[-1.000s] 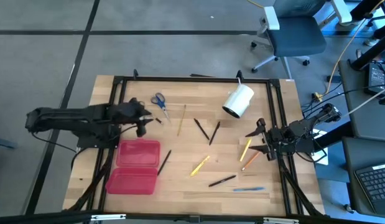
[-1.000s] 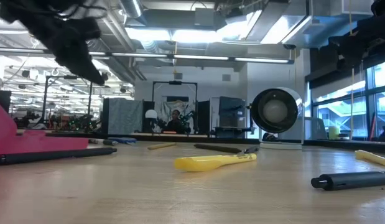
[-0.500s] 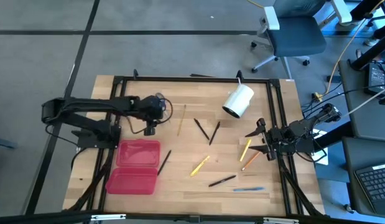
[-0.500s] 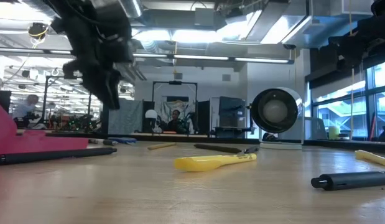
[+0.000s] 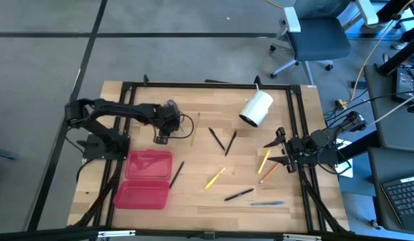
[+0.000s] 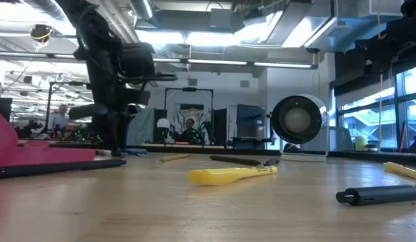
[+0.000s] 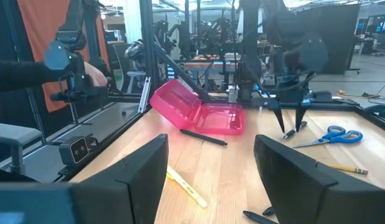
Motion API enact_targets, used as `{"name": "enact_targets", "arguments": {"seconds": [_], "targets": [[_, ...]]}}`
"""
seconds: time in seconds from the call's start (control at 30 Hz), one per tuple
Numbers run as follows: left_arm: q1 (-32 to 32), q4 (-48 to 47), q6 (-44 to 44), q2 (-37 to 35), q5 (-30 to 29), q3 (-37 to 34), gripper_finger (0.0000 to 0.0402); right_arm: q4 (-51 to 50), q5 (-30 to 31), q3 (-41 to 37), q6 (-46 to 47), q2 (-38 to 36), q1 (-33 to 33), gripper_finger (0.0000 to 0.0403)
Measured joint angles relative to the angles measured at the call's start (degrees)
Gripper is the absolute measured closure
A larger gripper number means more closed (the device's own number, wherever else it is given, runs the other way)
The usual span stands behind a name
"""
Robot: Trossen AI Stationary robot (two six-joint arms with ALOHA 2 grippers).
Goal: Pick & place school supplies into a supply box
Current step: Put the black pen into the red supply box
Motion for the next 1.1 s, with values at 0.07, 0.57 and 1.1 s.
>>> {"name": "enact_targets", "arguments": {"seconds": [0.07, 0.57, 1.1], "targets": [[0.60, 0.23, 0.96, 0.98, -0.43, 0.01, 0.0258, 0.00, 0.01, -0.01, 0.00, -0.01, -0.01, 0.0161], [2.65, -0.98, 1.39, 3.64, 2.27, 0.17, 0.0313, -0.01, 0.01, 0.01, -0.05, 0.08, 0.00, 0.0161], [2.71, -3.80, -2.17, -0.89, 2.74, 0.21, 0.0380, 0.00, 0.01, 0.01, -0.26, 0.08, 0.01, 0.0161]]}}
